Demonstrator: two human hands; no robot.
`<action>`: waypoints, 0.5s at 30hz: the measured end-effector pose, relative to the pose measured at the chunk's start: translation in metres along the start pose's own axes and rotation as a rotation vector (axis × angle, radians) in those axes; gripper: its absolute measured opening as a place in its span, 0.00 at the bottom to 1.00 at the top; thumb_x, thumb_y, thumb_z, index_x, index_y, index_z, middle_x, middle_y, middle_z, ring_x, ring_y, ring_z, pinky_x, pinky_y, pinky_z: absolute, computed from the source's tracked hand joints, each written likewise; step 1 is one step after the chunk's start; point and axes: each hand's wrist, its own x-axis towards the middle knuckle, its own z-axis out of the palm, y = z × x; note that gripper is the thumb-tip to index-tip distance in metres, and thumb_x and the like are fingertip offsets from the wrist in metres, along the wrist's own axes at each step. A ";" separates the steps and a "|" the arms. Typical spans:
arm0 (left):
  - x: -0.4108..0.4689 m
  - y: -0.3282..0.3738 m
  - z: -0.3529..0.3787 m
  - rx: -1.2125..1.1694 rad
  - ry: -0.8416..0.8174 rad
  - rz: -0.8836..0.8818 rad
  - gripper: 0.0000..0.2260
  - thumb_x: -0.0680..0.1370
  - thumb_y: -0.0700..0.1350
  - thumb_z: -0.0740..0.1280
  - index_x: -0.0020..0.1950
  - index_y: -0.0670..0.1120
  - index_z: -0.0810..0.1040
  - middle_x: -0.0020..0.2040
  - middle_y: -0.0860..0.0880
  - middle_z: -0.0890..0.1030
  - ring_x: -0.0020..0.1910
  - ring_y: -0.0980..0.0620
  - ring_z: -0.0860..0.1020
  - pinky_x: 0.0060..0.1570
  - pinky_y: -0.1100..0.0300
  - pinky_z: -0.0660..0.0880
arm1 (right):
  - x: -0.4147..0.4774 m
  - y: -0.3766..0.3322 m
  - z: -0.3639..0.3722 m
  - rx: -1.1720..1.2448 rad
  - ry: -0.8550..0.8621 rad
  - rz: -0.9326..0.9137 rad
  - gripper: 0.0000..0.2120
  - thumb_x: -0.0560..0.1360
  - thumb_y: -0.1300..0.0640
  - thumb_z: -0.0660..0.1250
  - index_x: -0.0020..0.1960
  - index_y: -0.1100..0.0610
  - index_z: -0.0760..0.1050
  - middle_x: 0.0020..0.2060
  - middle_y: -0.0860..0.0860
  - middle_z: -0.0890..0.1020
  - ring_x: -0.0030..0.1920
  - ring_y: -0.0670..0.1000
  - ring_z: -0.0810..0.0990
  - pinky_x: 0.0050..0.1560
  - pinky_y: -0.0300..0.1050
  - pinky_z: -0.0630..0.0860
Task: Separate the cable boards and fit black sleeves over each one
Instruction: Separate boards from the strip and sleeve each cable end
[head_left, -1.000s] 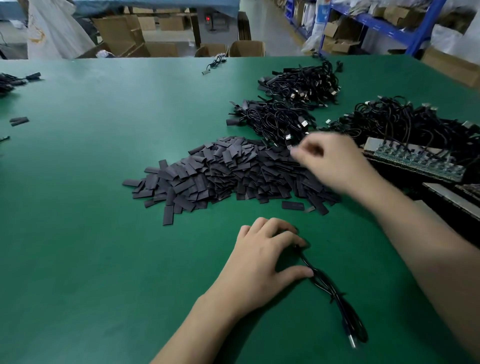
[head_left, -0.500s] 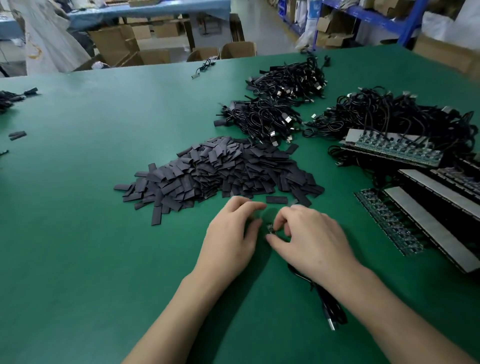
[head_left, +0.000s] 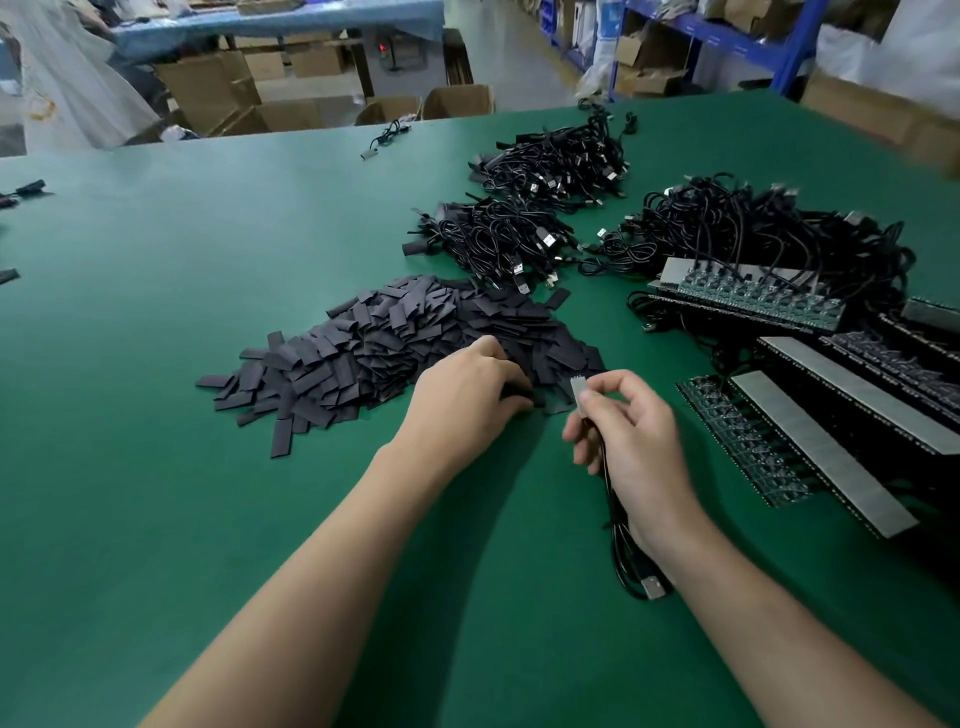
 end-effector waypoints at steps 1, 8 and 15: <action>0.000 -0.001 0.001 -0.011 0.008 0.014 0.08 0.79 0.54 0.71 0.56 0.58 0.85 0.54 0.55 0.76 0.53 0.53 0.78 0.47 0.55 0.77 | 0.000 0.001 0.000 0.013 0.013 -0.006 0.07 0.82 0.59 0.65 0.45 0.54 0.74 0.30 0.50 0.81 0.27 0.47 0.73 0.25 0.36 0.67; -0.030 -0.003 0.001 -0.197 0.168 0.024 0.07 0.76 0.53 0.75 0.53 0.55 0.86 0.49 0.59 0.83 0.48 0.59 0.81 0.50 0.58 0.78 | -0.001 -0.003 0.001 0.094 -0.034 -0.001 0.07 0.80 0.59 0.66 0.43 0.52 0.75 0.30 0.48 0.76 0.28 0.44 0.69 0.27 0.34 0.66; -0.075 -0.013 -0.009 -0.468 0.322 0.017 0.06 0.75 0.46 0.76 0.51 0.52 0.87 0.46 0.60 0.85 0.46 0.60 0.83 0.43 0.63 0.77 | -0.005 -0.003 0.007 0.045 -0.255 0.009 0.05 0.76 0.54 0.68 0.42 0.54 0.78 0.29 0.48 0.74 0.30 0.45 0.68 0.29 0.35 0.65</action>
